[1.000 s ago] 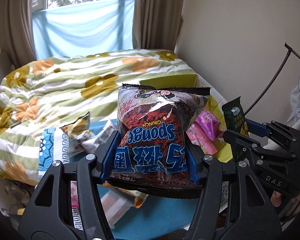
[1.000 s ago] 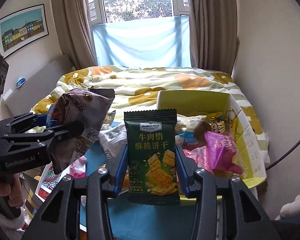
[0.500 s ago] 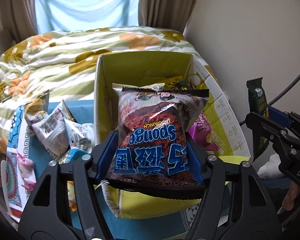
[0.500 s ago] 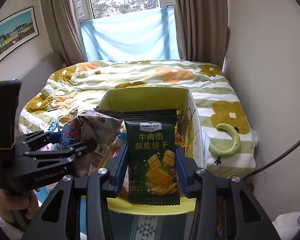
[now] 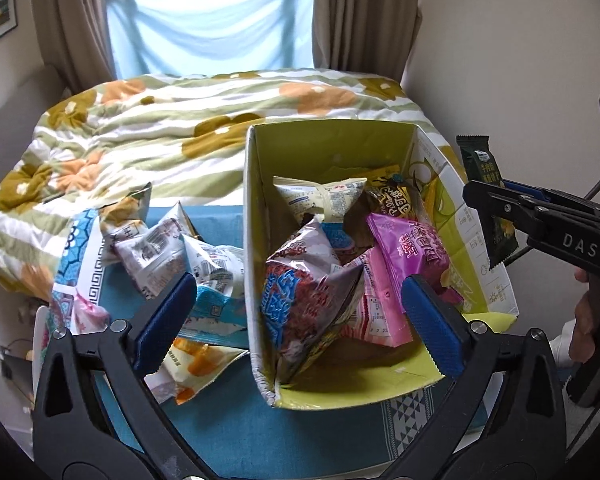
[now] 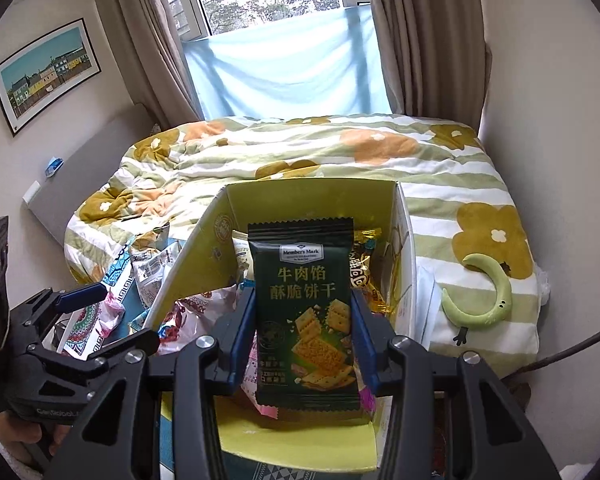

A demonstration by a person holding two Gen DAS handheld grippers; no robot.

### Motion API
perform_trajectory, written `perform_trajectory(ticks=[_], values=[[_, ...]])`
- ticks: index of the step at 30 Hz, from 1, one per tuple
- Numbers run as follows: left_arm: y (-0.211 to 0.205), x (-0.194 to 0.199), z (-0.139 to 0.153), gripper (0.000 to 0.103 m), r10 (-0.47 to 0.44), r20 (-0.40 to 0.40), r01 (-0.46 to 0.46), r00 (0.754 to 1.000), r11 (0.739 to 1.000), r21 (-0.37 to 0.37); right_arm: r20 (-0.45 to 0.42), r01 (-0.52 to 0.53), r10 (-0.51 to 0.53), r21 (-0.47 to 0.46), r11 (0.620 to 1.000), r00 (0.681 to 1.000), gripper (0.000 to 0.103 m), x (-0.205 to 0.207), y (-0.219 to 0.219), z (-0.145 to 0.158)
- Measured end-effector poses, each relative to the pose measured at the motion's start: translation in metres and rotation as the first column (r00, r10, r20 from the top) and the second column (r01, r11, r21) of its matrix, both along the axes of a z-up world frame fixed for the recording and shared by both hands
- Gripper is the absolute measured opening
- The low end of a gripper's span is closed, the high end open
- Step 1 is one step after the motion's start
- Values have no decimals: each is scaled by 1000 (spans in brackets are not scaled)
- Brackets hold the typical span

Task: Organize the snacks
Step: 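Open the left tool to drop the Sponge bag while the right tool releases the green pack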

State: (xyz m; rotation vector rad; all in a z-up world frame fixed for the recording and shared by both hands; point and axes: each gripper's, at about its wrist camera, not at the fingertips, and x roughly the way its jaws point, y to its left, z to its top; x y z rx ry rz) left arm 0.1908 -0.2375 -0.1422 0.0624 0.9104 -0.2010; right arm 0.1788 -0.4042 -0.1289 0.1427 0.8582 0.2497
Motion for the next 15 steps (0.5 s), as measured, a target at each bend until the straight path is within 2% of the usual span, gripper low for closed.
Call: perform_trajectory(ticks=[8,15], values=[[14,-4,-8,102,50,-37,-50,998,999,8,-134,-44,52,65,997,990,41,40,12,-31],[34,-16,-13,102,97,-49,-97,994,995,-2,-163,-74,90,105,992,983,44,44,23,-44]])
